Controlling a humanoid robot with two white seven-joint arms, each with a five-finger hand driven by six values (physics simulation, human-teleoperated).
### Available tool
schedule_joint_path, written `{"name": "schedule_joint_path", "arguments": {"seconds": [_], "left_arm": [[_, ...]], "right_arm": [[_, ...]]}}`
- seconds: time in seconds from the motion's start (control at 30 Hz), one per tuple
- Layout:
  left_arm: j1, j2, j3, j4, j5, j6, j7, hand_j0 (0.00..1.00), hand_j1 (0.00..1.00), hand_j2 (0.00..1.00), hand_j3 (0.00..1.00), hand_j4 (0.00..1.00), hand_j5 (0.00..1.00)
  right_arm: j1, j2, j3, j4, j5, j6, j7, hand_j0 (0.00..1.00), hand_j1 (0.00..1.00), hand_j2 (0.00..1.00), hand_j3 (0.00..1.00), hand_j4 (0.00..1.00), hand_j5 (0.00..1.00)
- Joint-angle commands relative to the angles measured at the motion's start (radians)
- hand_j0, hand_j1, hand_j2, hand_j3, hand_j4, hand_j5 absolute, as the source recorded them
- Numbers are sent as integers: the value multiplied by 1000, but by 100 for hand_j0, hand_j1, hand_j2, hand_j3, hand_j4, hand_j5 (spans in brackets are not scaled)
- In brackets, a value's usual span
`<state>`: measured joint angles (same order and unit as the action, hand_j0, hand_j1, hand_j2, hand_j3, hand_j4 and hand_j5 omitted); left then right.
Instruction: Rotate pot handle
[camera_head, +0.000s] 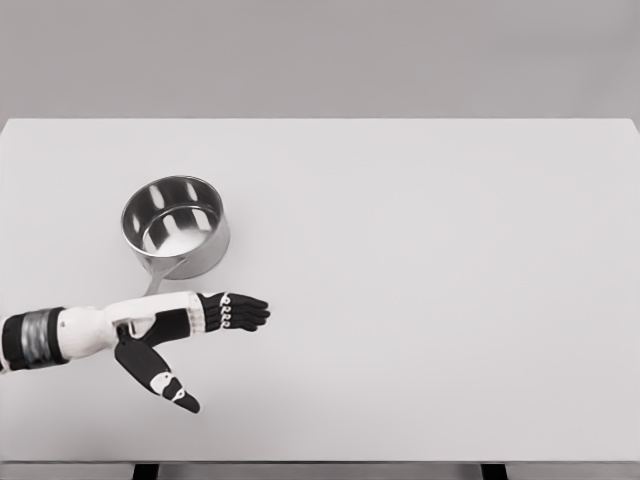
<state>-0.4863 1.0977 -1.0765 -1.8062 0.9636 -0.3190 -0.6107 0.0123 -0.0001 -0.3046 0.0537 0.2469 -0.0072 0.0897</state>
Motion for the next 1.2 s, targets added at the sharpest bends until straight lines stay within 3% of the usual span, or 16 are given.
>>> {"name": "schedule_joint_path", "arguments": {"seconds": [0.0,0.23,0.47,0.93,1.17], "left_arm": [[2,21,6,1,6,-5,0,100,100,100,100,100,100],[77,68,21,2,4,-5,0,100,100,100,100,100,100],[189,94,135,2,0,9,0,100,100,100,100,100,100],[213,108,159,59,1,12,0,100,100,100,100,100,100],[224,157,170,77,-20,11,0,100,100,100,100,100,100]], "right_arm": [[0,0,-1,0,0,0,-1,100,100,100,100,100,100],[0,0,-1,0,0,0,1,100,100,100,100,100,100],[0,0,1,0,0,0,1,100,100,100,100,100,100],[0,0,1,0,0,0,1,100,100,100,100,100,100],[0,0,1,0,0,0,1,100,100,100,100,100,100]]}}
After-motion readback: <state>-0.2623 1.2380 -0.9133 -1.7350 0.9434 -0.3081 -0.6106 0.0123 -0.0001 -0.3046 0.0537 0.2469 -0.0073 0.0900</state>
